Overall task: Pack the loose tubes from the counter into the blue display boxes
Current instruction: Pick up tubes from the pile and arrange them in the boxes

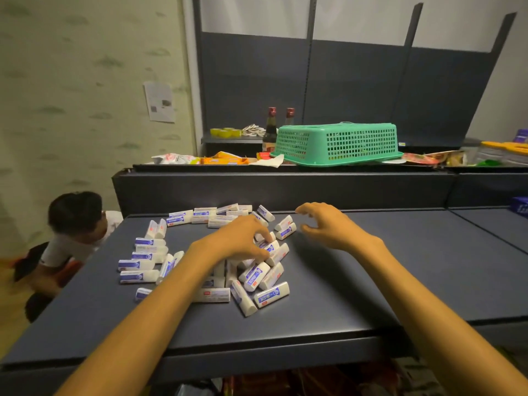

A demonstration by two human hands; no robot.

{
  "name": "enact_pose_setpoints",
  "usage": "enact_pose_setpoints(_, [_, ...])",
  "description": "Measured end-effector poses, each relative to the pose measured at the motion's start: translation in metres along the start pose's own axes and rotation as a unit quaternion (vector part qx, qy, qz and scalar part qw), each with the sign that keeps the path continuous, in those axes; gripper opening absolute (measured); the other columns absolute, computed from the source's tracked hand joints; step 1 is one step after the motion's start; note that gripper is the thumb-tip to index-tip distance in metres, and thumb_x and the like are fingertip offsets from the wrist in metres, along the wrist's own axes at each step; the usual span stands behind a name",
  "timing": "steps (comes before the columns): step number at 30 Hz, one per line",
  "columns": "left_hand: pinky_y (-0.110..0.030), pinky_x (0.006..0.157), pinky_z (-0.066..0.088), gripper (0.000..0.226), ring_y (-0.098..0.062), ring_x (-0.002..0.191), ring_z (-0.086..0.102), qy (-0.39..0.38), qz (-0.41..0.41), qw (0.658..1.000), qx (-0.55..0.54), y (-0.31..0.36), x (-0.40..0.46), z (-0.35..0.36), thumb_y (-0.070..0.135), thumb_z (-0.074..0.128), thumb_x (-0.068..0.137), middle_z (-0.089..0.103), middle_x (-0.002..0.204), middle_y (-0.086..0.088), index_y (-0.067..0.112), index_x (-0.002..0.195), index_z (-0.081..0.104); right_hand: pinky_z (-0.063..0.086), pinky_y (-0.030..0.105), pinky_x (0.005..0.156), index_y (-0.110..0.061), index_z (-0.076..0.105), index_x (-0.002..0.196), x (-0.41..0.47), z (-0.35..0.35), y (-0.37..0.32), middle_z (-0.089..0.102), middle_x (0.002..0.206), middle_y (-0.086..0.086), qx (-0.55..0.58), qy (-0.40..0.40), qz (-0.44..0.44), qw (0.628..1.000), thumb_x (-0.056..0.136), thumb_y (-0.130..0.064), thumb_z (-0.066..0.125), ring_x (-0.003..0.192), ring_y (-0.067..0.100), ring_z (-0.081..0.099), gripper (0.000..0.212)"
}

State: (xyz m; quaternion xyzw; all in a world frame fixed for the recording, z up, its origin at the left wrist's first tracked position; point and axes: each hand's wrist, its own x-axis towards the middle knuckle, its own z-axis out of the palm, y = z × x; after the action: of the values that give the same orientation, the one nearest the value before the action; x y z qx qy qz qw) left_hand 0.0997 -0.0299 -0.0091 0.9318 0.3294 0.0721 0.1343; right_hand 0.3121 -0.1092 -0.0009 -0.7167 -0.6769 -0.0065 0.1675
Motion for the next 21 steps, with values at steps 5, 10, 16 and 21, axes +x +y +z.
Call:
enact_pose_setpoints(5, [-0.039,0.096,0.045,0.026,-0.016,0.117,0.049,0.062,-0.021,0.998,0.019,0.011,0.001,0.008,0.036,0.076,0.074,0.051,0.124,0.004,0.025,0.097,0.071,0.047,0.032,0.087,-0.020,0.056,0.128,0.017,0.009,-0.006,0.060,0.126,0.004,-0.026,-0.038,-0.037,0.998,0.091,-0.023,0.063,0.110,0.023,0.057,0.037])
enact_pose_setpoints(10, [-0.036,0.088,0.048,0.019,-0.014,0.108,0.052,0.106,-0.025,0.994,0.005,0.015,-0.001,0.011,0.034,0.076,0.074,0.057,0.115,0.006,0.029,0.092,0.071,0.047,0.031,0.088,-0.022,0.059,0.124,0.025,0.012,0.001,0.061,0.124,0.002,-0.014,-0.050,-0.048,0.997,0.090,-0.022,0.065,0.109,0.020,0.056,0.034])
enact_pose_setpoints(16, [-0.031,0.079,0.051,0.016,-0.010,0.092,0.060,0.123,-0.029,0.991,-0.043,0.014,-0.002,0.015,0.035,0.071,0.082,0.068,0.099,0.008,0.029,0.096,0.070,0.049,0.029,0.085,-0.021,0.061,0.122,0.027,0.014,0.008,0.063,0.120,0.001,0.011,-0.056,-0.055,0.997,0.090,-0.021,0.065,0.104,0.018,0.059,0.032])
enact_pose_setpoints(21, [-0.026,0.077,0.054,0.026,-0.002,0.080,0.058,0.178,-0.015,0.977,-0.114,0.011,-0.003,0.007,0.018,0.074,0.080,0.064,0.092,0.012,0.026,0.104,0.069,0.045,0.026,0.079,-0.021,0.064,0.119,0.031,0.020,0.010,0.058,0.113,0.001,-0.003,-0.055,-0.070,0.996,0.091,-0.024,0.064,0.099,0.020,0.057,0.029])
